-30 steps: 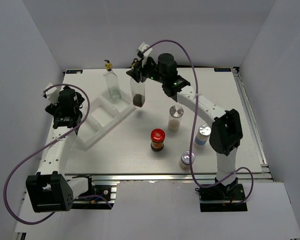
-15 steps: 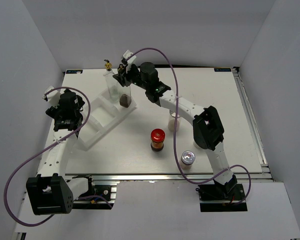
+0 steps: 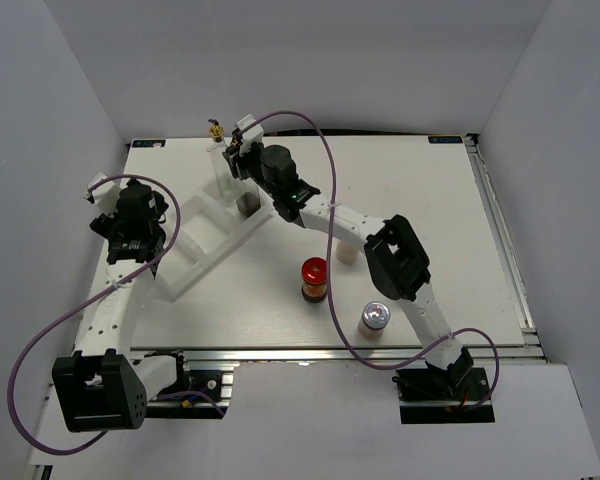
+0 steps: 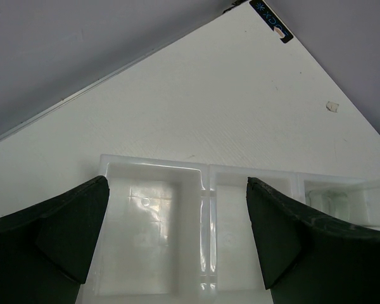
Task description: Organize the condiment bottles
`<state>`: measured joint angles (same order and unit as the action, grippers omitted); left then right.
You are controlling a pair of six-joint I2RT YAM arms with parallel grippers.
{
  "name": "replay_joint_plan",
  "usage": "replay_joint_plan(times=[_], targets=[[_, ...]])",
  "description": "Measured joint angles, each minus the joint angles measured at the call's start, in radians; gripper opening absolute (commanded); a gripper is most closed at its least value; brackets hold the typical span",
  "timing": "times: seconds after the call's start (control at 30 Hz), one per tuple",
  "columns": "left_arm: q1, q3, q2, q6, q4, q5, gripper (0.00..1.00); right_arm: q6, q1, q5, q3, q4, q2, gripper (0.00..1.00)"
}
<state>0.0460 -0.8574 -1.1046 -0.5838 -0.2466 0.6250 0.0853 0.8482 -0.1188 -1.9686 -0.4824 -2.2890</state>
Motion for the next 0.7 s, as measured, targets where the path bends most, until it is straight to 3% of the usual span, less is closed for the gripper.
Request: replay_joint_plan(times=[0.13, 0.23, 0.27, 0.33, 0.43, 0.47, 0.7], targets=[[0.0, 0.0, 0.0, 0.0, 0.0, 0.0, 0.98, 0.001, 0.016, -0.056, 0.005, -0.013, -0.01, 0.0], [0.0, 0.0, 0.0, 0.0, 0.0, 0.0, 0.98, 0.0, 0.023, -0.089, 0.014, -0.046, -0.01, 0.27], [0.0, 0.0, 0.0, 0.0, 0.0, 0.0, 0.98, -0.001, 0.024, -0.096, 0.019, -0.057, -0.01, 0.53], [0.0, 0.0, 0.0, 0.0, 0.0, 0.0, 0.98, -0.006, 0.026, -0.103, 0.035, -0.085, -0.01, 0.78], [0.0, 0.0, 0.0, 0.0, 0.0, -0.003, 0.98, -0.013, 0.03, -0.112, 0.055, -0.137, -0.008, 0.82], [0.0, 0.0, 0.0, 0.0, 0.0, -0.003, 0.98, -0.016, 0.031, -0.114, 0.063, -0.148, -0.004, 0.89], [0.0, 0.0, 0.001, -0.004, 0.0, -0.016, 0.98, -0.031, 0.031, -0.124, 0.102, -0.148, 0.034, 0.89]])
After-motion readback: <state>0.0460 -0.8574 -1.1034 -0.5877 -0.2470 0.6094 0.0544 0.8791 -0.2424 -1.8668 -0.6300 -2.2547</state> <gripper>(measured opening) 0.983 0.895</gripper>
